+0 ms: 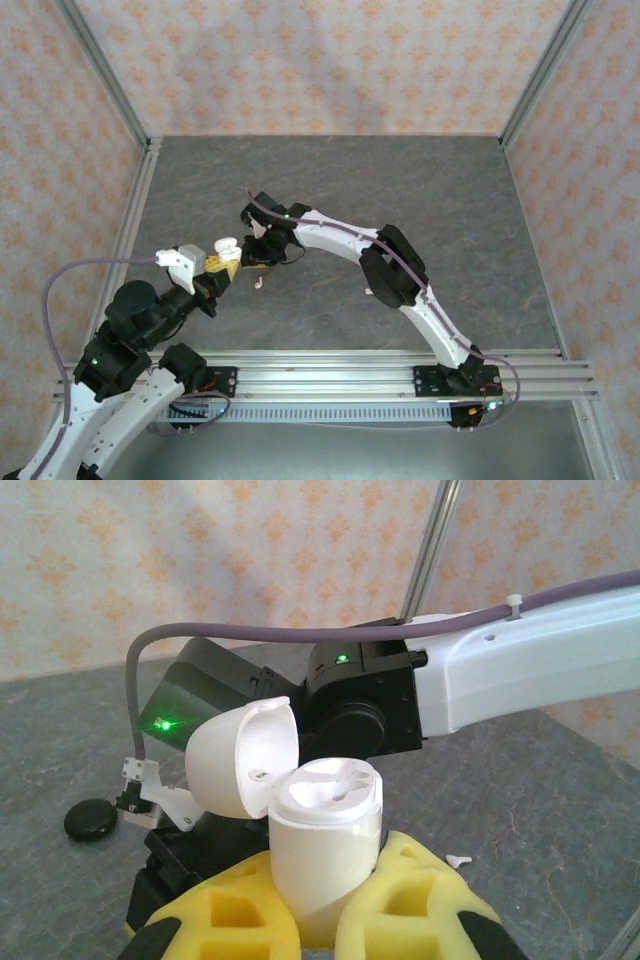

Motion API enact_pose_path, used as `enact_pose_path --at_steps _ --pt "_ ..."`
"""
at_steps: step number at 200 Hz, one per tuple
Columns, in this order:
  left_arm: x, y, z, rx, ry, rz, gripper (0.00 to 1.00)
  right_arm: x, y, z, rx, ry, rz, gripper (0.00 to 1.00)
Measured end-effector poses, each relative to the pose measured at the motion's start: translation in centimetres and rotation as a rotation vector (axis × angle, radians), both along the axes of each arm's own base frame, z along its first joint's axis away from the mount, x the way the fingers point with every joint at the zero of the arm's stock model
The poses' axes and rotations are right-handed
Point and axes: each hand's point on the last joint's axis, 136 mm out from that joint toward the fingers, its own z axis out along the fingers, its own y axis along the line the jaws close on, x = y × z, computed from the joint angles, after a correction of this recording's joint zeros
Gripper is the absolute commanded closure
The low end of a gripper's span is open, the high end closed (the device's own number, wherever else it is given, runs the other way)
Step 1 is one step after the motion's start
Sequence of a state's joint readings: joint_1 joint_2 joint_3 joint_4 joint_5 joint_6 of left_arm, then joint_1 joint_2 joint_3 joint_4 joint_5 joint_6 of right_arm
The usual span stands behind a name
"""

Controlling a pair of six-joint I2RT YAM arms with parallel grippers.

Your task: Insert wireless bluetooth earbuds into charging case

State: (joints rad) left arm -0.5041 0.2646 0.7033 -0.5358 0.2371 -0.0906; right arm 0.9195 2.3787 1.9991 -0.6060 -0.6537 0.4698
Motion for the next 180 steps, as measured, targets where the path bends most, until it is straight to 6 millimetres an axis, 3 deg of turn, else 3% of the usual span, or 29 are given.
enact_pose_path --at_steps 58,104,180 --pt "0.1 0.2 -1.5 0.005 0.039 0.017 1.00 -0.8 -1.1 -2.9 -0.073 0.028 0.045 0.70" --pt "0.1 0.2 -1.7 0.001 0.047 0.019 1.00 -1.3 -1.9 -3.0 -0.081 0.010 0.067 0.69" --pt "0.3 0.1 -2.0 -0.006 0.065 0.023 1.00 -4.9 -6.3 -3.1 -0.156 0.058 0.054 0.69"
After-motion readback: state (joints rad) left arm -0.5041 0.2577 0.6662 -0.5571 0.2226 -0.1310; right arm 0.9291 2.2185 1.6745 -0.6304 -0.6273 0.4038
